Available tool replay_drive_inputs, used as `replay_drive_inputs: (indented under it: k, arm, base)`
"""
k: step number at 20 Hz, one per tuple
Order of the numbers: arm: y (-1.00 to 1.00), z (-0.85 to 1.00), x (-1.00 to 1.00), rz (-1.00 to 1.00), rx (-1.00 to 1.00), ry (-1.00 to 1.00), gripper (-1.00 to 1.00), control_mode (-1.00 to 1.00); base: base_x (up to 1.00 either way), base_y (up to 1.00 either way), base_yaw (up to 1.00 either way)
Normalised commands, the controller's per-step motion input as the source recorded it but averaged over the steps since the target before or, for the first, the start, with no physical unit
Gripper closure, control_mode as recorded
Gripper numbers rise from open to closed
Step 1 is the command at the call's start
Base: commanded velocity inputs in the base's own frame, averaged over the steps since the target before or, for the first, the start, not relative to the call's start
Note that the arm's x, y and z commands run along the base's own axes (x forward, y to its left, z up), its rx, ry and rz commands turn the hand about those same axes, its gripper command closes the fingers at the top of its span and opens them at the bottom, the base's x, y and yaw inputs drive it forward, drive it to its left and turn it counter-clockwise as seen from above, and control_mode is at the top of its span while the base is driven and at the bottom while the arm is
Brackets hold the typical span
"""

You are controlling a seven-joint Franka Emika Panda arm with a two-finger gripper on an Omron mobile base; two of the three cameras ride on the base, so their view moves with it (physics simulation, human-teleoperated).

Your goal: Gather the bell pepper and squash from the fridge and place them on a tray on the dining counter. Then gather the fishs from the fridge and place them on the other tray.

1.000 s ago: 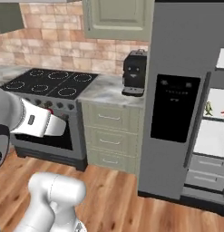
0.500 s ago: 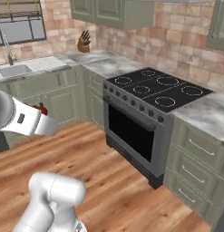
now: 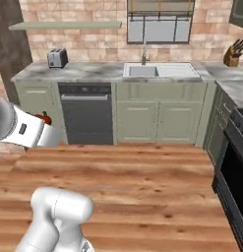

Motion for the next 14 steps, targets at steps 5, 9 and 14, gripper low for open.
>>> replay_drive_inputs:
  k: [5,9,14]
  arm:
    - [0.0,0.0,0.0,0.0,0.0,0.0,1.0,1.0]
    - [0.0,0.0,0.0,0.0,0.0,0.0,1.0,1.0]
    - [0.0,0.0,0.0,0.0,0.0,0.0,1.0,1.0]
  base:
    - [0.05,0.0,1.0]
    - [0.76,0.0,0.9]
    - [1.0,-0.18,0.62]
